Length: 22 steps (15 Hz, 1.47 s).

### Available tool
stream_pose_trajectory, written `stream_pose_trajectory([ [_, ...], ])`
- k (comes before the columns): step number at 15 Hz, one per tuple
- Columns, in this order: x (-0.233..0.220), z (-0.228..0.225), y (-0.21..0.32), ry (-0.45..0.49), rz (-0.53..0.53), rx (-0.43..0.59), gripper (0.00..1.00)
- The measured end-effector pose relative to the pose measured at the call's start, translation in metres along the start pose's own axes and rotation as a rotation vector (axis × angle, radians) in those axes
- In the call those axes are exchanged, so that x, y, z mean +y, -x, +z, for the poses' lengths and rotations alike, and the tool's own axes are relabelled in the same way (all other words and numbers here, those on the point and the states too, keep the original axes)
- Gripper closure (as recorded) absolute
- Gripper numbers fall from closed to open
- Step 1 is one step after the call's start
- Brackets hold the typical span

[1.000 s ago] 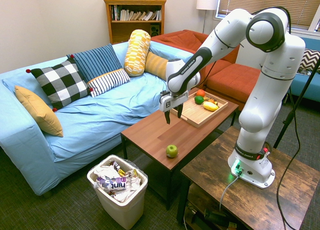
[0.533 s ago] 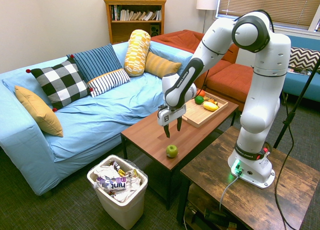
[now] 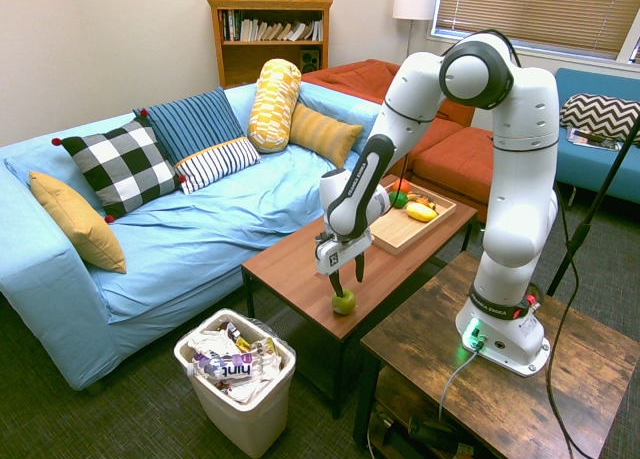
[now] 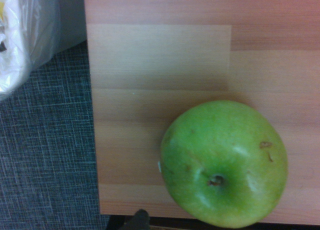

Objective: Put the apple in the tray

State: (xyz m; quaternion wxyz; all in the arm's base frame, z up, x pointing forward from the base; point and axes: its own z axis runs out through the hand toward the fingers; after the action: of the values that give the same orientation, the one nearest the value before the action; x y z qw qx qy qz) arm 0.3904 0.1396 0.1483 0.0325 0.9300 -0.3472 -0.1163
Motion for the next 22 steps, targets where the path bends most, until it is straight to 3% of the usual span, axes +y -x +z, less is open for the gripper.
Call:
stream_pose_trajectory([
  [9,-0.024,0.036,-0.014,0.046,0.019,-0.038,0.0],
  [10,-0.025,0.038,-0.014,0.054,0.025,-0.043,1.0],
  [22,-0.033,0.03,-0.028,0.058,0.068,-0.053,1.0],
])
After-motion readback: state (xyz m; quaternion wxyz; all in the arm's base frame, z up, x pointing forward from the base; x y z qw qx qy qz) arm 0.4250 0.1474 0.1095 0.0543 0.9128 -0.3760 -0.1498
